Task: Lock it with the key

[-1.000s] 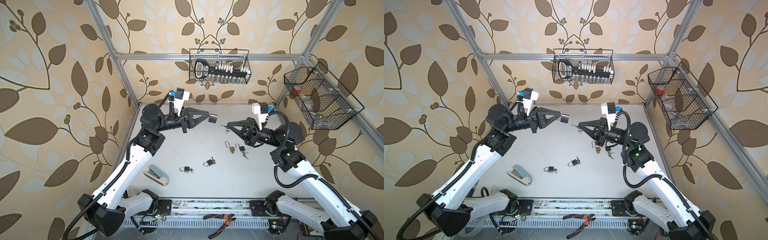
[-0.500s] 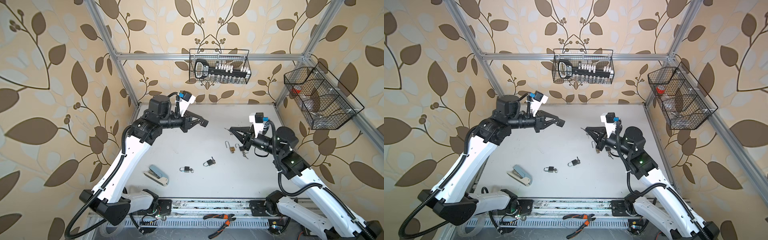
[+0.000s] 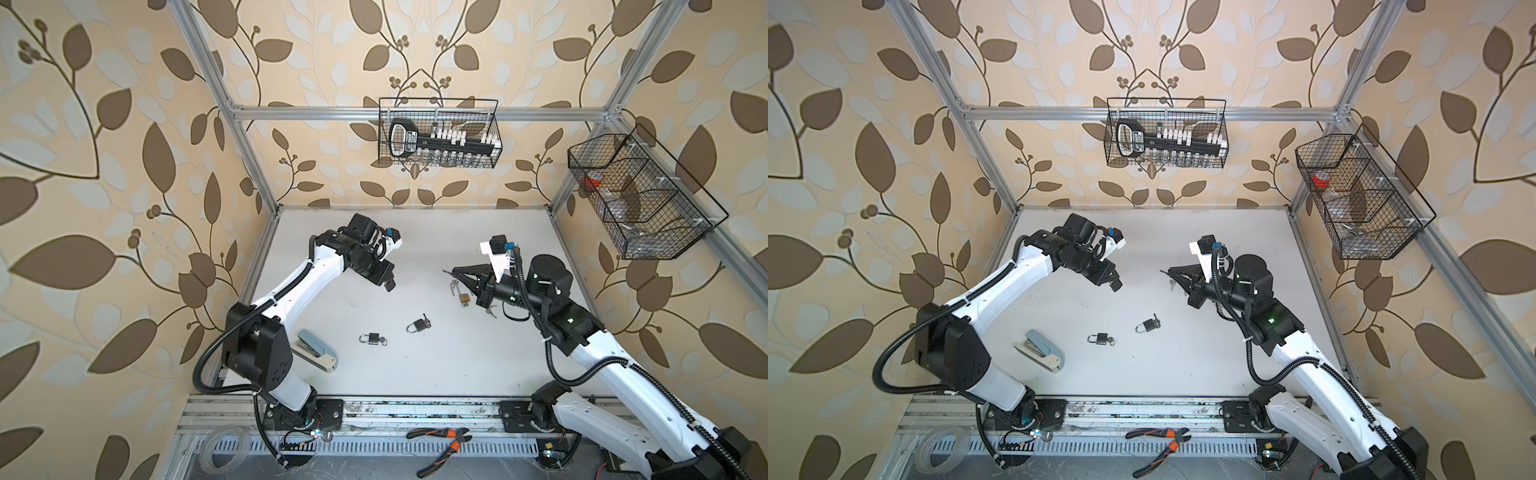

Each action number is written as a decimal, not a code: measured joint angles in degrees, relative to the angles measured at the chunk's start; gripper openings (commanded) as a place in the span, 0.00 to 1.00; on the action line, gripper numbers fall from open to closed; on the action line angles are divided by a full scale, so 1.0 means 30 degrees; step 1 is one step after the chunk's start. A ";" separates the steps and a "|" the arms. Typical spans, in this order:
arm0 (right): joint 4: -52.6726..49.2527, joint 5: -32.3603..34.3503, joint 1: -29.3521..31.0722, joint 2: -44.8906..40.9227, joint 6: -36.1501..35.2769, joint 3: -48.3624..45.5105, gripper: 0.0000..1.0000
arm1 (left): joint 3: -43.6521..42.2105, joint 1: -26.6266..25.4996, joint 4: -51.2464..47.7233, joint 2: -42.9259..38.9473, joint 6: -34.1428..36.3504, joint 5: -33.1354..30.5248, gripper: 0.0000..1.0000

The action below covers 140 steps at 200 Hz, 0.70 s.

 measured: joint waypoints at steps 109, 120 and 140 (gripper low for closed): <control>-0.0699 -0.0794 0.0000 -0.0146 -0.0612 -0.0015 0.00 | 0.0998 0.0000 0.0182 0.5625 0.2790 0.0248 0.00; -0.0772 -0.0845 0.0000 -0.0240 -0.0685 -0.0015 0.00 | 0.1137 0.0000 0.0277 0.6098 0.3053 0.0466 0.00; -0.0823 -0.0896 0.0000 -0.0386 -0.0750 -0.0015 0.00 | 0.1450 0.0000 0.0277 0.6892 0.3446 0.0867 0.00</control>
